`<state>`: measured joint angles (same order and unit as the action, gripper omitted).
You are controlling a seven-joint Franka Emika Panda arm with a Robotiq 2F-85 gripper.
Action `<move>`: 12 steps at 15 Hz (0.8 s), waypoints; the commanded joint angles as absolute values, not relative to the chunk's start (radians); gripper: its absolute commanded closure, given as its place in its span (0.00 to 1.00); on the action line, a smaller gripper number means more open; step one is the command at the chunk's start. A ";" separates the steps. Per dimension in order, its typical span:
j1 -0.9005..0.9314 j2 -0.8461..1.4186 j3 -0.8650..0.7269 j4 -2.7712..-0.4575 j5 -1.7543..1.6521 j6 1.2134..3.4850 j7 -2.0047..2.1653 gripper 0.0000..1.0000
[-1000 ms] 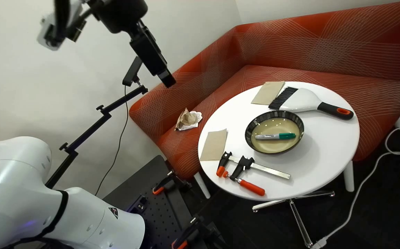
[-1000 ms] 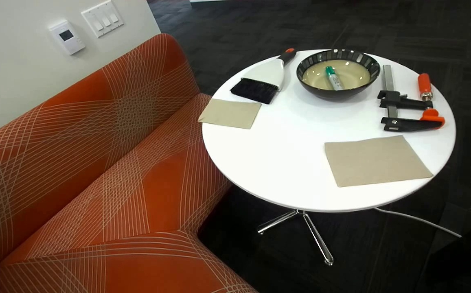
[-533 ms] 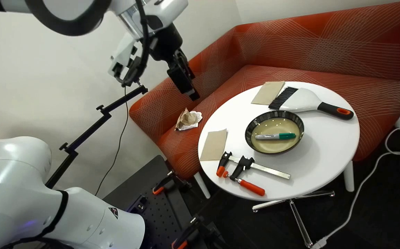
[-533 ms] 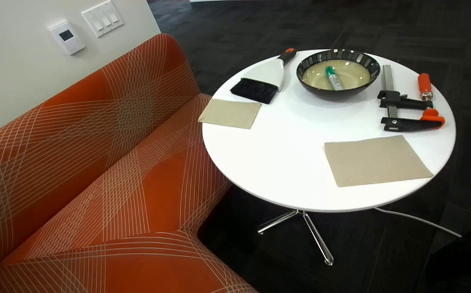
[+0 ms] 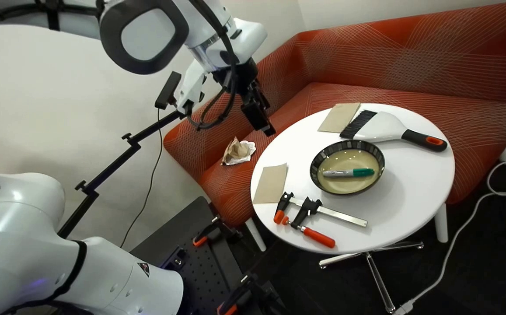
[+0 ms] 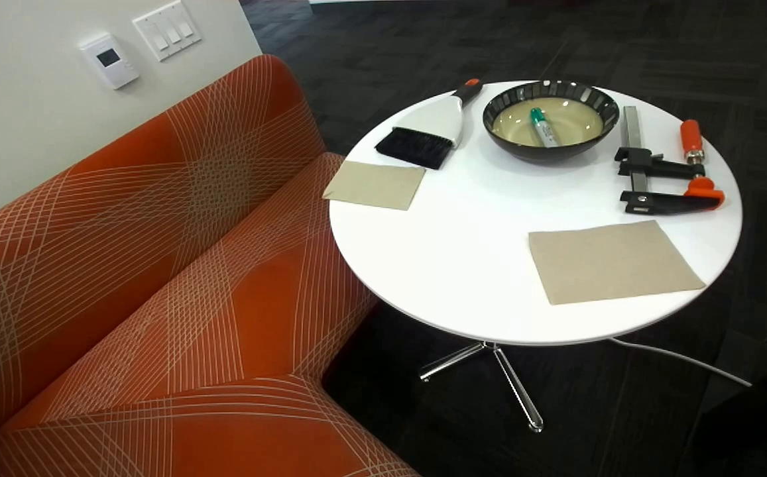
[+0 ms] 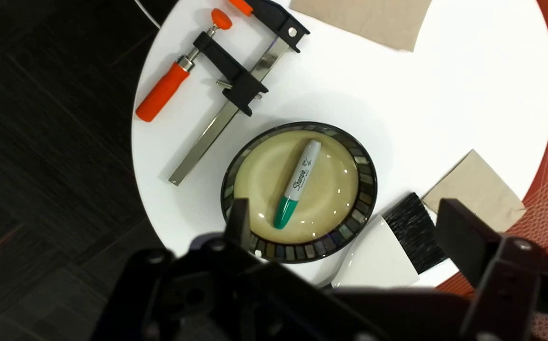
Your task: Remove the marker from the bowl and put it on the table
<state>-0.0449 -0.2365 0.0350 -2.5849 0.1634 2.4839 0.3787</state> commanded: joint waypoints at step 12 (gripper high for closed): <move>-0.045 0.032 0.043 -2.437 0.148 2.603 0.596 0.00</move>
<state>-0.0448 -0.1078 0.0386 -2.5198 0.1630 2.5501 0.5010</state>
